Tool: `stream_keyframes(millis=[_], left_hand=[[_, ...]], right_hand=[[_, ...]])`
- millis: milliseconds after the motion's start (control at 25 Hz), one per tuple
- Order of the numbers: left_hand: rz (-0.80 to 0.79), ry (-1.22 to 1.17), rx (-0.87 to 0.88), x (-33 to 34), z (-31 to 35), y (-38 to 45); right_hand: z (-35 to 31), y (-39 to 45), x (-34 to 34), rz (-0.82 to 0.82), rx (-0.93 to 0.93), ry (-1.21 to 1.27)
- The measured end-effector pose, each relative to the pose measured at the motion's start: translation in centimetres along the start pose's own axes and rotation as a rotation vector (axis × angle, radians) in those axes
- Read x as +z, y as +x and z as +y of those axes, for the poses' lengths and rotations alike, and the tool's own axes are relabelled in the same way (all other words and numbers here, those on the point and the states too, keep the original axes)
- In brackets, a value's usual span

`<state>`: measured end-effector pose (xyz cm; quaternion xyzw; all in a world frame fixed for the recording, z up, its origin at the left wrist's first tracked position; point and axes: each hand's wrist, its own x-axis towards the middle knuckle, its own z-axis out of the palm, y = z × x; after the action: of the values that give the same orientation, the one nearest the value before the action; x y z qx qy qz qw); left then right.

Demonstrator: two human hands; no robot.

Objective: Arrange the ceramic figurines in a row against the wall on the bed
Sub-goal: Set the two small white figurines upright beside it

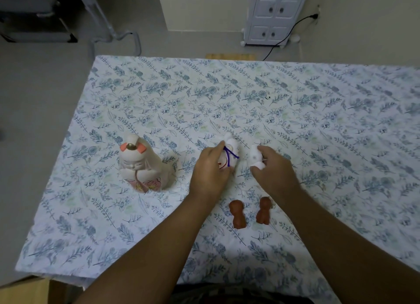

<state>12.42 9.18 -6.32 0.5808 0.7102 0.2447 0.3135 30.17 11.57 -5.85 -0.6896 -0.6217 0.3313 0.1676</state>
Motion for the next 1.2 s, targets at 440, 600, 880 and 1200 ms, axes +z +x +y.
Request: stream_keyframes(millis=[440, 600, 880, 1200], left_hand=[[0.069, 0.167, 0.077, -0.2, -0.6, -0.3], [-0.047, 0.081, 0.074, -0.5, -2.0, -0.3], [-0.01, 0.058, 0.069, 0.2, -1.6, 0.3], [-0.016, 0.119, 0.085, -0.2, -2.1, 1.6]], right_hand=[[-1.0, 1.3, 1.0, -0.127, -0.04, -0.233], [0.0, 1.6, 1.5, -0.163, -0.095, -0.187], [0.2, 1.7, 2.2, -0.086, -0.155, -0.215], [0.1, 1.9, 2.7, -0.066, -0.176, -0.228]])
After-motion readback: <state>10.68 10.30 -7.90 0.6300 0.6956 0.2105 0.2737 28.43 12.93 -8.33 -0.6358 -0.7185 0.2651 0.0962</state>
